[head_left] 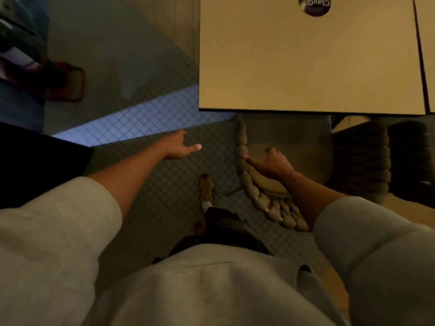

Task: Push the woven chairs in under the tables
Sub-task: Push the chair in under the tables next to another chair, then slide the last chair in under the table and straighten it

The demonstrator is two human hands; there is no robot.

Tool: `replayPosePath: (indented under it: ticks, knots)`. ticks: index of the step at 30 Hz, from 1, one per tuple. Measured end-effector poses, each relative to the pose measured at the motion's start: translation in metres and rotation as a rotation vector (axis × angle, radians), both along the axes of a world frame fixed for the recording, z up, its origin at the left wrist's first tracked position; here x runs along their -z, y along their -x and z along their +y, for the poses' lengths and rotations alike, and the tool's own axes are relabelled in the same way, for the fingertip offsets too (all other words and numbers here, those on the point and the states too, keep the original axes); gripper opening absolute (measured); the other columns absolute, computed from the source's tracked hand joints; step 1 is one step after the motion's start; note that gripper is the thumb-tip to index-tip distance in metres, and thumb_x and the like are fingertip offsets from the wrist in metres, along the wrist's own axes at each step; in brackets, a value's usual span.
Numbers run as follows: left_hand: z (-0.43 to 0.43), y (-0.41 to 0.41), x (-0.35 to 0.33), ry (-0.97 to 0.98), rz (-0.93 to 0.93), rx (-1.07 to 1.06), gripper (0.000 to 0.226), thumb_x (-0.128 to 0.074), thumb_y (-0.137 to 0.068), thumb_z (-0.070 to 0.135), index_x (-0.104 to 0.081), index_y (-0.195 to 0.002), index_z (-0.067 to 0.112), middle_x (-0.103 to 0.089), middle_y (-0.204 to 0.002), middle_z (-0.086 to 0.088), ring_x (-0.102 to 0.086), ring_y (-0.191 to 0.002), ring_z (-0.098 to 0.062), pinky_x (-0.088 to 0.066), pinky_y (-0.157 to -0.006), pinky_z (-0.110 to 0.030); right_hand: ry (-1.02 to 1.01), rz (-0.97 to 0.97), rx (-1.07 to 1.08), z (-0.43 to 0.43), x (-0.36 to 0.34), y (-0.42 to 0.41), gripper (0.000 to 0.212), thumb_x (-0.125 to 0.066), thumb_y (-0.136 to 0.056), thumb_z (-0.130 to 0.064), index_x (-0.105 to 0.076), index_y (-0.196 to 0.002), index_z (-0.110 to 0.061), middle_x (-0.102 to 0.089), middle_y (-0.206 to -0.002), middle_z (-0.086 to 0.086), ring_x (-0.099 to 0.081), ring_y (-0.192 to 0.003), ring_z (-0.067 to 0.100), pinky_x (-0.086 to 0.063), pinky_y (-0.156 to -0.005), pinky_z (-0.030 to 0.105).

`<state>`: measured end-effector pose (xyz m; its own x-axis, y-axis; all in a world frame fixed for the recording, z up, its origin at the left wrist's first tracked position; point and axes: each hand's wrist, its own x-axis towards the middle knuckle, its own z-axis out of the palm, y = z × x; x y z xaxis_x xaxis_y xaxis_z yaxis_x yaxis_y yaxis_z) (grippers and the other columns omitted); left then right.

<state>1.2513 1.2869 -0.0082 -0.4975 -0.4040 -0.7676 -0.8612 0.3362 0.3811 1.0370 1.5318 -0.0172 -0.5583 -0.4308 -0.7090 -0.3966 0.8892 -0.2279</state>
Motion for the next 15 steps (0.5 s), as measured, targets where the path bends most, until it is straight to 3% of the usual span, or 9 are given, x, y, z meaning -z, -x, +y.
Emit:
replayPosePath:
  ticks: [5,11,15]
  knots:
    - [-0.075,0.035,-0.015,0.024,-0.021,0.073,0.101,-0.056,-0.089,0.075,-0.023,-0.162,0.013,-0.032,-0.166,-0.013,-0.038,-0.148,-0.033,-0.037,-0.118,-0.046,0.006,-0.006,-0.089,-0.074,-0.017,0.02,0.116,-0.048,-0.079,-0.095,-0.047,-0.148,-0.002,-0.055,-0.147,0.022,-0.055,-0.134,0.039,-0.05,-0.107,0.046]
    - [-0.146,0.072,-0.024,0.046,0.03,0.083,0.106,-0.059,-0.086,0.076,-0.019,-0.163,0.013,-0.028,-0.167,-0.011,-0.037,-0.149,-0.031,-0.035,-0.12,-0.046,0.115,0.156,-0.117,-0.148,-0.042,0.054,0.092,-0.047,-0.081,-0.094,-0.058,-0.127,-0.015,-0.062,-0.127,0.009,-0.063,-0.11,0.03,-0.052,-0.083,0.042]
    - [-0.21,0.095,-0.031,0.074,0.059,0.127,0.109,-0.063,-0.087,0.071,-0.015,-0.164,0.01,-0.027,-0.167,-0.015,-0.035,-0.149,-0.034,-0.034,-0.119,-0.044,0.165,0.207,-0.086,-0.205,-0.054,0.072,0.1,-0.05,-0.08,-0.094,-0.05,-0.143,-0.017,-0.054,-0.141,0.009,-0.061,-0.119,0.03,-0.056,-0.093,0.048]
